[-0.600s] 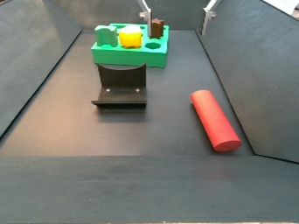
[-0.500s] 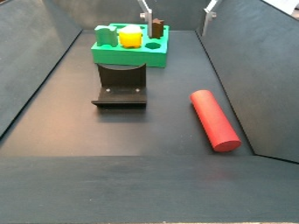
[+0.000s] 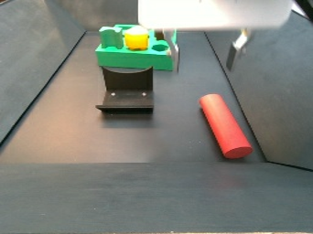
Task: Pick up the oval object. Move up. Place the oval object on the fixture. Regrasp the oval object. Move to above the board. Insert the oval object.
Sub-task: Pick up the oval object.
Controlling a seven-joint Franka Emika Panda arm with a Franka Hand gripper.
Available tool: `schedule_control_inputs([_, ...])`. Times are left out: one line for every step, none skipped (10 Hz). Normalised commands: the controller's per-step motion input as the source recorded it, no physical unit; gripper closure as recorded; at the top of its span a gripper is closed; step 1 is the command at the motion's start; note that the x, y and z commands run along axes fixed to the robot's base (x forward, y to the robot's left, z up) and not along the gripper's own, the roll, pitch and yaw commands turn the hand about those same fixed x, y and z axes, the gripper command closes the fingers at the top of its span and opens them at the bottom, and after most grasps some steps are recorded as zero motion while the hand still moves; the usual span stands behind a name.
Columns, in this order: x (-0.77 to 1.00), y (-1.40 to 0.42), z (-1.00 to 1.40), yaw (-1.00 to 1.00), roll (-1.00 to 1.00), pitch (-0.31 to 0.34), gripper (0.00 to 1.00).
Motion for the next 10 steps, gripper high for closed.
schedule_control_inputs([0.0,0.33,-0.94,0.15,0.04,-0.091,0.0])
schedule_control_inputs([0.0,0.23,-0.69,0.31,0.12,-0.037,0.0])
schedule_control_inputs([0.13,0.15,-0.75,0.33,0.06,-0.043,0.0])
schedule_control_inputs([0.0,0.08,-0.95,0.27,0.11,-0.073,0.0])
schedule_control_inputs([-0.14,0.05,-0.91,0.23,0.17,-0.104,0.0])
schedule_control_inputs([-0.41,0.0,-0.78,0.29,0.24,-0.12,0.0])
schedule_control_inputs([-0.36,0.0,-0.86,0.15,0.21,-0.114,0.0])
schedule_control_inputs([-0.21,0.11,-0.77,0.0,0.16,0.0,0.0])
schedule_control_inputs([-0.21,0.18,-0.75,-0.03,0.13,0.0,0.0])
schedule_control_inputs([-0.16,0.15,-0.82,-0.06,0.15,0.0,0.0])
